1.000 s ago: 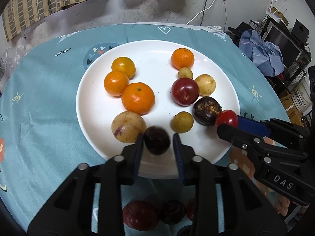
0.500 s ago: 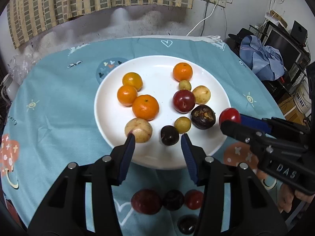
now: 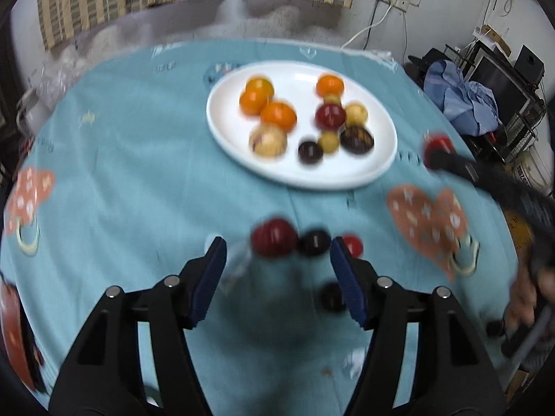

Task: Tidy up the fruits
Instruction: 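Open the left tool to drop the dark plum while the right tool releases the red plum, then grasp the large dark red plum with the left tool while the right tool grasps a red tomato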

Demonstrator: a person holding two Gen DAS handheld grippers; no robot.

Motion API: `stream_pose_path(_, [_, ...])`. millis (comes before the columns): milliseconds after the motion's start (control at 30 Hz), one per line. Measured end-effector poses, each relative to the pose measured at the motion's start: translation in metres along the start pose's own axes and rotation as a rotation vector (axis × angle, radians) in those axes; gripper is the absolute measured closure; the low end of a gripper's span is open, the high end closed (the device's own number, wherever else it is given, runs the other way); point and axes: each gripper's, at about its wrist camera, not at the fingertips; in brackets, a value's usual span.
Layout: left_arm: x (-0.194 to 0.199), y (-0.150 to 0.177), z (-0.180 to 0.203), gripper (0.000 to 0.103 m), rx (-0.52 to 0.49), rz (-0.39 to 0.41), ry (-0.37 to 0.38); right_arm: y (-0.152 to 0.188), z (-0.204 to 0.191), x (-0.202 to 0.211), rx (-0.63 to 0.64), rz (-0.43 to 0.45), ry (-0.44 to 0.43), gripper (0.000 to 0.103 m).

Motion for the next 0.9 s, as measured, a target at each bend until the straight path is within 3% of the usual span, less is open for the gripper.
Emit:
stream_pose_path(133, [0.004,0.023,0.006,0.039,-0.008,-0.037,-0.005,-0.009,-0.002,-0.042,0.018,-0.064,0.089,0.073])
stream_pose_path(167, [0.007,0.025,0.007,0.039,-0.008,-0.041,-0.002,-0.01,-0.001,-0.049,0.013,-0.078,0.1,0.066])
stream_pose_path(200, [0.009,0.027,0.007,0.039,-0.01,-0.042,-0.003,-0.01,0.0,-0.053,0.011,-0.091,0.117,0.036])
stream_pose_path(267, [0.014,0.03,0.005,0.039,-0.013,-0.039,-0.012,-0.01,-0.001,-0.055,0.036,-0.049,0.159,0.021])
stream_pose_path(400, [0.018,0.032,0.002,0.039,0.006,-0.037,-0.015,-0.013,0.0,-0.047,0.022,-0.031,0.108,0.021])
stream_pose_path(633, [0.0,0.021,0.002,0.039,0.008,-0.053,-0.011,0.013,0.002,0.015,0.002,0.022,0.029,0.021])
stream_pose_path(900, [-0.039,-0.01,-0.005,0.039,0.025,-0.063,-0.001,0.051,0.018,0.044,-0.048,0.01,0.055,0.021])
Point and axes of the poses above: each gripper's, at about its wrist camera, not at the fingertips, and x roughly against the way its jaws point, z to its right, y to its underside, and after that the axes turned 9 degrees about -x, right-handed
